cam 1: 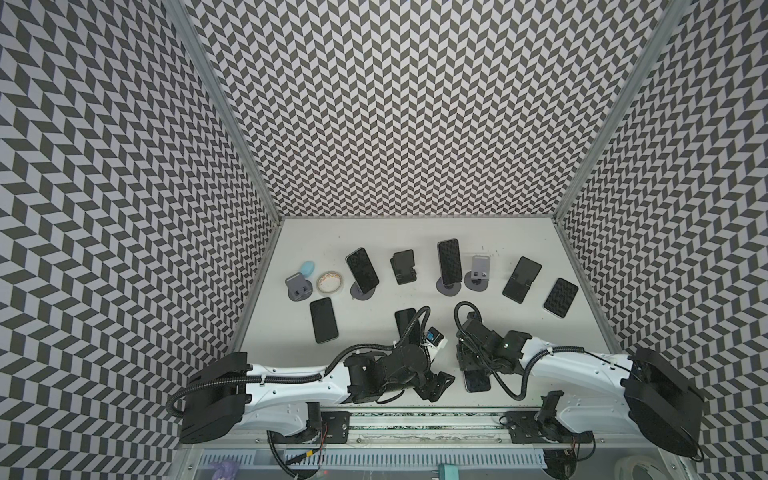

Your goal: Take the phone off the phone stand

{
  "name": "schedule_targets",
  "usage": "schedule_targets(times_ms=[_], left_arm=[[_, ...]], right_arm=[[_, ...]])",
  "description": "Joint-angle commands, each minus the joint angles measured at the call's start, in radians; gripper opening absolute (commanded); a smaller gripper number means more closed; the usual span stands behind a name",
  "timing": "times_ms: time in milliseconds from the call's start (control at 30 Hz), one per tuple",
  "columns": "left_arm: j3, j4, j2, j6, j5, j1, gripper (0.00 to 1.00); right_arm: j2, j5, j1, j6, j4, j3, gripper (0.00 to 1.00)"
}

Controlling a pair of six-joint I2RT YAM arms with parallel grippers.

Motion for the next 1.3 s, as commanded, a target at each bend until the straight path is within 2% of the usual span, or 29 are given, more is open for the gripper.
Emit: schedule_targets(times_ms=[0,700,1100,1267], left_arm=[[-0.008,0.014,-0.007,-0.017,-0.012,-0.005,0.78],[-0.004,0.028,0.027,-0.025,-0.005,-0.007,0.78],[-0.009,0.044,0.037,-0.037,-0.002,-0.006,0.78],[-0.002,0.045,0.046,-0.036,-0.001,-0.007,0.78]], right_arm=[[0.01,0.036,0.008,0.024,0.064,-0.005,0.59],[0.083,0.027,0.03,0.025,0.119,-0.05,0.78],[0.078,0.01,0.038,0.021,0.136,-0.075,0.8],[0.06,0.03,0.038,0.025,0.117,-0.068,0.86]])
